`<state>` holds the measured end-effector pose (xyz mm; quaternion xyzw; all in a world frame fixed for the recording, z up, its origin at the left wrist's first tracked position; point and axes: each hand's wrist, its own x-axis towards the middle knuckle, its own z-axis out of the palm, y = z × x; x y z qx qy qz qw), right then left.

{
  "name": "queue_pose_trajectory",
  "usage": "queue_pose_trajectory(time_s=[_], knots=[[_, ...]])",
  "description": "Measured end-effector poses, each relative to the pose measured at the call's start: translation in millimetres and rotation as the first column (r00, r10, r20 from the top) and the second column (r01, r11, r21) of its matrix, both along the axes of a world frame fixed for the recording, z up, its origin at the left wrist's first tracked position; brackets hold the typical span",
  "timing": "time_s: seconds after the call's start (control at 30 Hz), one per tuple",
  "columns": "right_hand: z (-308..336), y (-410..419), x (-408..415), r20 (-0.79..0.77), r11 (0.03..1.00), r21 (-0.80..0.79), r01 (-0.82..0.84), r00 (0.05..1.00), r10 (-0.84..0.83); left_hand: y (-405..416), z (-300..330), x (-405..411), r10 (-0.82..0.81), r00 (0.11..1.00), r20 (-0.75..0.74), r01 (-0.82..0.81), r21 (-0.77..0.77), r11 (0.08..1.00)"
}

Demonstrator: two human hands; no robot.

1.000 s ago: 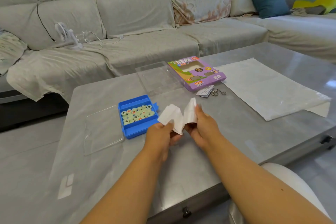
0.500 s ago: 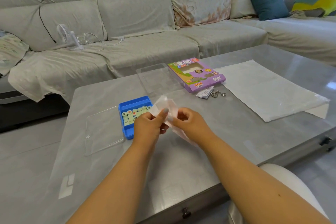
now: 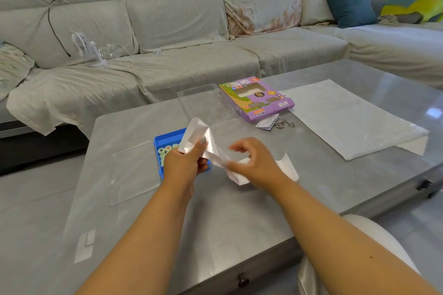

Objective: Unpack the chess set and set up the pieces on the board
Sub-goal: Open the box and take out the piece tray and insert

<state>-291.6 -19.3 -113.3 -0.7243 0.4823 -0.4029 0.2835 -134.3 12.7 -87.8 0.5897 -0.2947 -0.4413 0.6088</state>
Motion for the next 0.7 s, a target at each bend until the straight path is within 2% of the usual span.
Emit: queue_pose_trajectory(time_s=[0.03, 0.1, 0.2, 0.27, 0.33, 0.4, 0.43, 0.57, 0.7], knots=[[-2, 1, 3, -0.092, 0.994, -0.011, -0.106, 0.990, 0.104, -1, 1, -1, -0.001, 1.000, -0.004, 0.001, 0.006, 1.000], [-2, 1, 5, -0.145, 0.990, -0.032, -0.136, 0.981, 0.130, -2, 3, -1, -0.012, 1.000, -0.001, 0.012, 0.020, 1.000], [3, -5, 1, -0.136, 0.999, 0.023, -0.022, 0.990, 0.025, -3, 6, 5, -0.033, 0.999, -0.011, 0.033, 0.035, 0.999], [8, -11, -2, -0.116, 0.992, 0.114, 0.060, 0.992, -0.046, -4, 9, 11, -0.058, 0.998, -0.027, 0.059, 0.042, 0.997], [13, -16, -8, 0.089, 0.945, 0.325, 0.049, 0.993, -0.082, -7, 10, 19, -0.056, 0.997, -0.046, 0.058, 0.046, 0.997], [17, -21, -13, 0.345, 0.831, 0.554, -0.048, 0.922, -0.177, -11, 9, 30, -0.013, 0.999, -0.039, 0.015, 0.054, 0.998], [19, -22, -16, 0.422, 0.773, 0.627, -0.094, 0.875, -0.236, -13, 8, 34, 0.013, 1.000, -0.008, -0.013, 0.061, 0.998], [26, -25, -20, 0.534, 0.665, 0.726, -0.177, 0.754, -0.381, -16, 8, 39, 0.093, 0.964, 0.248, -0.114, 0.074, 0.991], [35, -23, -22, 0.595, 0.597, 0.744, -0.300, 0.703, -0.389, -19, 17, 42, 0.116, 0.933, 0.342, -0.148, 0.069, 0.987]])
